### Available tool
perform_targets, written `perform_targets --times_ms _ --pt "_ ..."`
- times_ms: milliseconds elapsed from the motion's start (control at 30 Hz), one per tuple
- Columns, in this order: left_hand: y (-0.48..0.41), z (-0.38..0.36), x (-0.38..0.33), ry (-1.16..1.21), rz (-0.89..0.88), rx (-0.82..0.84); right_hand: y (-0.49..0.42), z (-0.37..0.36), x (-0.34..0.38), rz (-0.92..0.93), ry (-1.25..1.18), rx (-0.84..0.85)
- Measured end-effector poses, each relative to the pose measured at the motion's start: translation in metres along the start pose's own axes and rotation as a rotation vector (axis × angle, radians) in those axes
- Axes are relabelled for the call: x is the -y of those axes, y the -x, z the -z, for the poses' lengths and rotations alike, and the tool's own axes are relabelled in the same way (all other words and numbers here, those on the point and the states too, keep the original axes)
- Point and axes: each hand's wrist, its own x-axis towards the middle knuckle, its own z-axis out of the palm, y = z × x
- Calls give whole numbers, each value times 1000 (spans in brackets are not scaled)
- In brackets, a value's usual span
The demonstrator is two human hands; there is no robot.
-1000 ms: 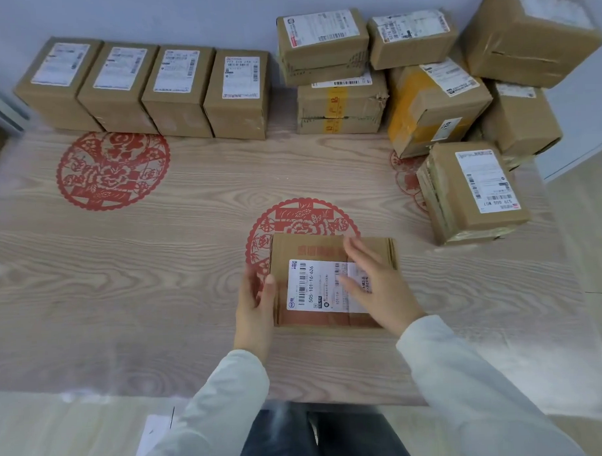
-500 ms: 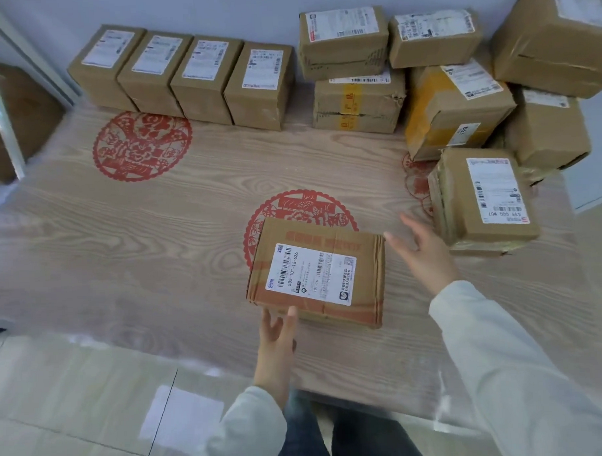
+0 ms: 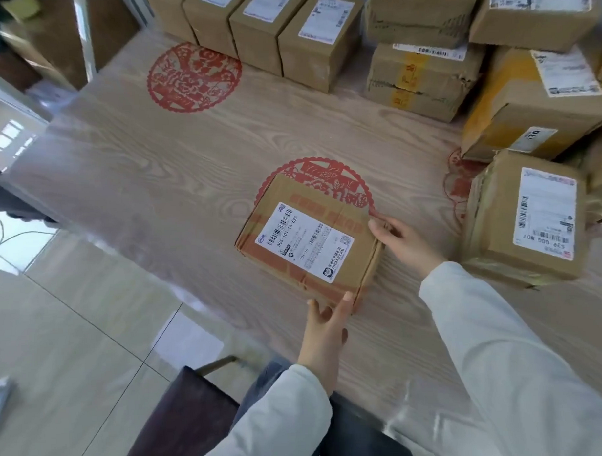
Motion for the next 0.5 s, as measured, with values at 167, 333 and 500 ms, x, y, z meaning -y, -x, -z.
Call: perform_targets --times_ms 167,333,500 --pt "-6 -4 4 42 -41 -18 3 -2 -2 26 -20 -1" --pt "-4 3 10 22 -61 21 24 -3 -12 30 -112 -106" --pt "16 3 8 -162 -135 235 77 11 -12 45 -176 -274"
